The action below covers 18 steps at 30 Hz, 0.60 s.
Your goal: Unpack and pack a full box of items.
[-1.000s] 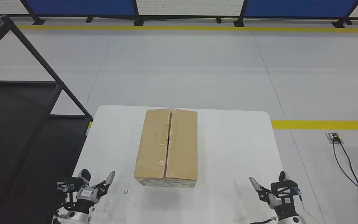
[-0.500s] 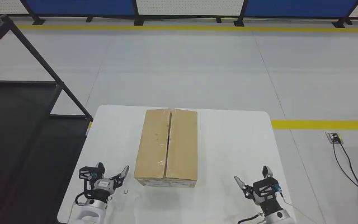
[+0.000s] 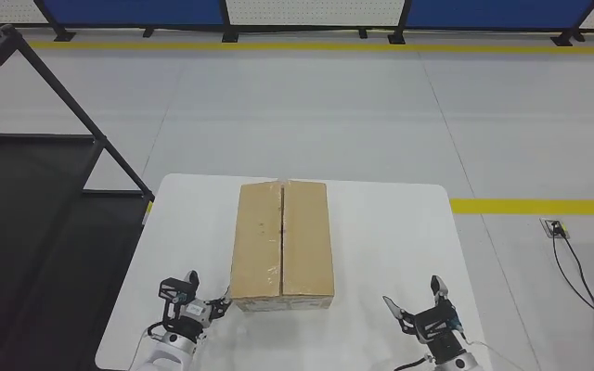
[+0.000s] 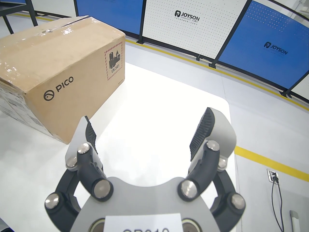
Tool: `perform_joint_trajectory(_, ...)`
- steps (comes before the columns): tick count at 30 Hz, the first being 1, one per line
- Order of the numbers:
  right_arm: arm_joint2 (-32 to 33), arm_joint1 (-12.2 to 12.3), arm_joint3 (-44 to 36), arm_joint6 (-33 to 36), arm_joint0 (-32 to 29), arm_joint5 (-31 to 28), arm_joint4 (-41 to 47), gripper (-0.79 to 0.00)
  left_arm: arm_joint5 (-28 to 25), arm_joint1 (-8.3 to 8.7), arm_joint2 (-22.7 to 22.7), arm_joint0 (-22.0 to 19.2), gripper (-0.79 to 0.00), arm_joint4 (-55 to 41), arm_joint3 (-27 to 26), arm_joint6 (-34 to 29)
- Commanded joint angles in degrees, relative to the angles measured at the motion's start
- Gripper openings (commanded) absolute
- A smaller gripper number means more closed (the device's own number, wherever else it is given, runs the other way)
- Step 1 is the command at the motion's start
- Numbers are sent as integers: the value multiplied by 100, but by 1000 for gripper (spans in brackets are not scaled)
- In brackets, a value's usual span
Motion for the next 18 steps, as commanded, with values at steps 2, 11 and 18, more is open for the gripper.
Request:
perform_joint_trajectory(2,38,2,-1,-67,-30,-47,-37,0,-41,-5,57,10,0,69,-50,-33)
perform_joint_trajectory(11,237,12,-11,-320,-189,-191,2,0,-149,-33,346,-23,0,375,-138,-76)
perform_joint_trajectory(18,342,14,-20,-451,-309,-277,16,0,-173,-67,585,-121,0,542,-176,-93)
